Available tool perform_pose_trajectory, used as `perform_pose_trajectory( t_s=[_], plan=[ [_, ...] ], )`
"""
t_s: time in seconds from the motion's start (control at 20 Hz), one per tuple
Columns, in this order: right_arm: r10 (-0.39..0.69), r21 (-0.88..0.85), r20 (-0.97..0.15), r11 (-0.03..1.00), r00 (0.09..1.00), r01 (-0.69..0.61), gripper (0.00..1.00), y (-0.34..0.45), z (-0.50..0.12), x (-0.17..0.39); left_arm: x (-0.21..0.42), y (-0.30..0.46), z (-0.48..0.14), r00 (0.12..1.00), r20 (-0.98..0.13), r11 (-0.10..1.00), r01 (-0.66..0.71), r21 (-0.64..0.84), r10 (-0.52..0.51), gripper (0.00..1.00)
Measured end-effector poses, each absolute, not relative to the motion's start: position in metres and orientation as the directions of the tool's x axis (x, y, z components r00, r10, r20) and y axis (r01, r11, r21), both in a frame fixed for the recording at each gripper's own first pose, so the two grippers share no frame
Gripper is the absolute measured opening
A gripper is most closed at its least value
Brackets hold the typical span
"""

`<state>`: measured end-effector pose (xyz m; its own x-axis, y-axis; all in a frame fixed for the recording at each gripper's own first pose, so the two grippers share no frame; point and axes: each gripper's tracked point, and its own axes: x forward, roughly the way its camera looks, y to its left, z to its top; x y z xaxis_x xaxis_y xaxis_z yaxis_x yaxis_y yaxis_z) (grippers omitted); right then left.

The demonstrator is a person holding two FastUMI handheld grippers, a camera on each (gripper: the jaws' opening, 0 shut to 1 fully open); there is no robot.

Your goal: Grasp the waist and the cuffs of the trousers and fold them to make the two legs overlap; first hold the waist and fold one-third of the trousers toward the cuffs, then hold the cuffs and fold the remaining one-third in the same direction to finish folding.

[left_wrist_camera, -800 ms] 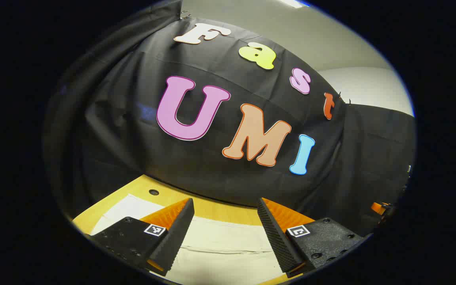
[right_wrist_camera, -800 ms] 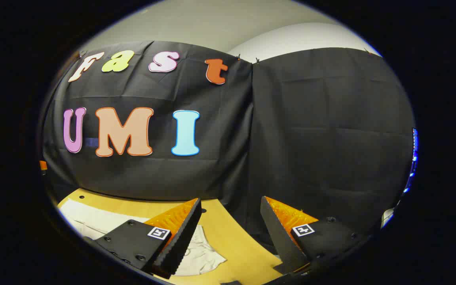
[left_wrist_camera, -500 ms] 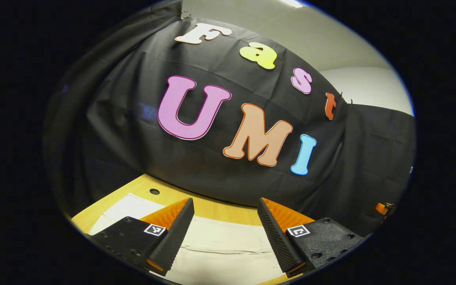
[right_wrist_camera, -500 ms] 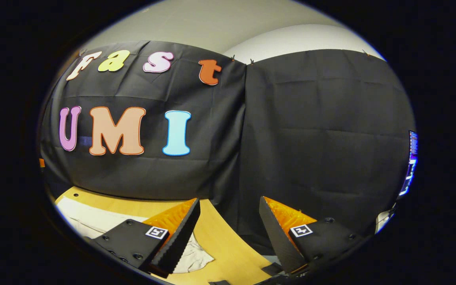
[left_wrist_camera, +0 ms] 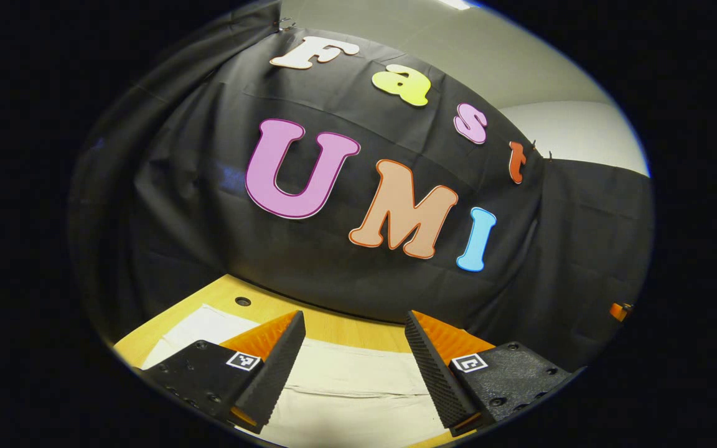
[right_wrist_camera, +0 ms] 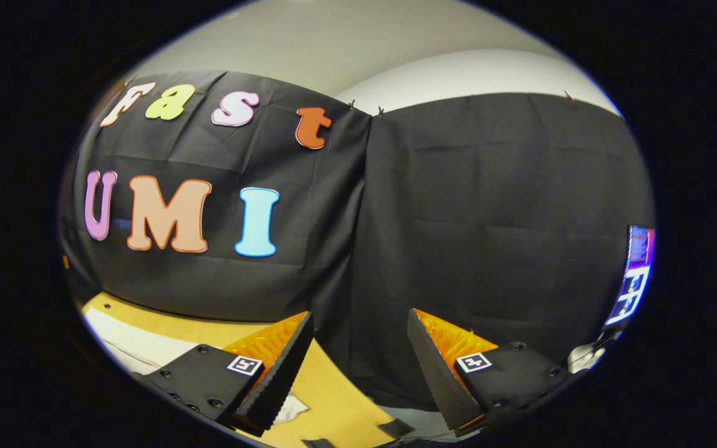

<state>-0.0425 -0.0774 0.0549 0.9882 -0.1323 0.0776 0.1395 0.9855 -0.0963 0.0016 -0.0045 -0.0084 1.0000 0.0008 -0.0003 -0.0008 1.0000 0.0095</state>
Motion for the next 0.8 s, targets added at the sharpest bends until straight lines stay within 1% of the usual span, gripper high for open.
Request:
perform_pose_trajectory(
  t_s=[0.1,0.3,0.35,0.4,0.55,0.7,0.8],
  plan=[
    [-0.134,-0.137,0.107,0.979,0.985,0.148,0.97,-0.076,0.071,-0.054,0.002,-0.005,-0.012,1.000,-0.002,1.000,0.003,0.009,-0.003,0.95],
    [-0.113,-0.141,0.105,0.982,0.988,0.127,0.97,-0.057,0.072,-0.059,-0.004,-0.002,-0.014,1.000,-0.009,1.000,0.007,-0.003,-0.008,0.95],
    [-0.106,-0.141,0.100,0.983,0.989,0.120,0.97,-0.053,0.070,-0.059,-0.006,0.002,-0.013,1.000,-0.007,1.000,0.000,-0.001,0.000,0.98],
    [-0.097,-0.139,0.094,0.984,0.991,0.109,0.97,-0.048,0.066,-0.060,-0.009,0.007,-0.012,1.000,-0.006,1.000,-0.009,0.006,0.009,0.95],
    [-0.063,-0.140,0.076,0.988,0.995,0.073,0.97,-0.029,0.059,-0.058,-0.017,0.023,-0.008,0.999,-0.007,0.998,-0.048,0.029,0.048,0.95],
    [-0.007,-0.121,0.058,0.993,0.998,0.014,0.97,-0.003,0.050,-0.050,-0.029,0.041,-0.003,0.996,0.000,0.995,-0.090,0.041,0.090,0.95],
    [0.039,-0.113,0.042,0.993,0.998,-0.034,0.97,0.020,0.042,-0.044,-0.037,0.057,-0.003,0.992,-0.003,0.989,-0.124,0.078,0.125,0.95]
  ],
)
